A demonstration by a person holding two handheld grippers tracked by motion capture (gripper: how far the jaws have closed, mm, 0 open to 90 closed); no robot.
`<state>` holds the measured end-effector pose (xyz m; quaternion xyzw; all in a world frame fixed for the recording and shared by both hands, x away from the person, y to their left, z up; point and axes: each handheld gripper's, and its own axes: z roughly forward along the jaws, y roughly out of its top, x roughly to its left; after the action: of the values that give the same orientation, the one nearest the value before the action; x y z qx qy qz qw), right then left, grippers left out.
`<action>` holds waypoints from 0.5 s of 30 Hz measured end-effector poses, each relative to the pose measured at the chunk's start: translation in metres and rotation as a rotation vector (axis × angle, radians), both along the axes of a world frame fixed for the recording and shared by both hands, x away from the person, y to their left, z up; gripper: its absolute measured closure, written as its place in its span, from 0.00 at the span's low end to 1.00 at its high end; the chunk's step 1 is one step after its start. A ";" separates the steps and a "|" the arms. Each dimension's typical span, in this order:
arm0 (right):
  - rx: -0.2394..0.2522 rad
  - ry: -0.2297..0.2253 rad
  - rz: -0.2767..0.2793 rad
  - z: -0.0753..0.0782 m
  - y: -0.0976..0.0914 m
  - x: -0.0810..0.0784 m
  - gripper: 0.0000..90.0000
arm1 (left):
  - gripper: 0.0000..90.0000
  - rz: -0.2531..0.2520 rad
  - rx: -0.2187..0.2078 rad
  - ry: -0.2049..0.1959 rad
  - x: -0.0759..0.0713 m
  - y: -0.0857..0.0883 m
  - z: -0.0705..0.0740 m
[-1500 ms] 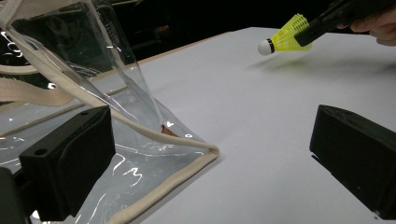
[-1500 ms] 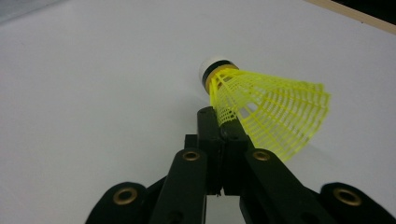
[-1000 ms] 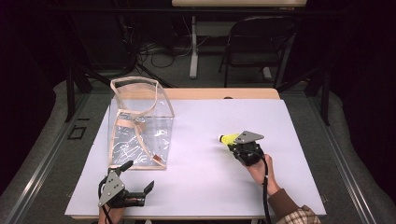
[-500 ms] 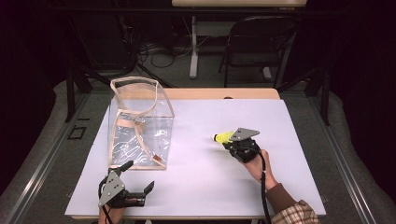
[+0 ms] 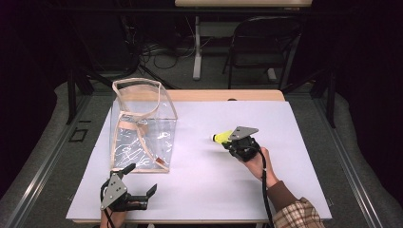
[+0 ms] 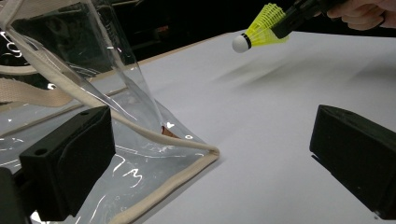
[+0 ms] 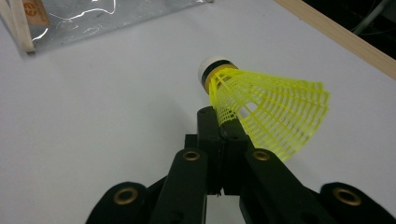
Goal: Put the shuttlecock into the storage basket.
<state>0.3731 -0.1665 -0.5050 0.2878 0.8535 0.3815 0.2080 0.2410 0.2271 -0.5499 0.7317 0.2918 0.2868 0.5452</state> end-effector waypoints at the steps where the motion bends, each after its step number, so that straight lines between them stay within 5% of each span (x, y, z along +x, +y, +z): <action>1: 0.000 0.000 0.000 0.000 0.000 0.000 1.00 | 0.00 0.000 0.000 0.000 0.000 0.000 0.000; 15: 0.005 -0.014 0.031 0.010 0.010 0.007 1.00 | 0.00 0.001 -0.003 0.003 0.000 -0.001 0.000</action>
<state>0.3799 -0.1570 -0.4950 0.2724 0.8553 0.3889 0.2074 0.2409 0.2266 -0.5502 0.7313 0.2934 0.2855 0.5455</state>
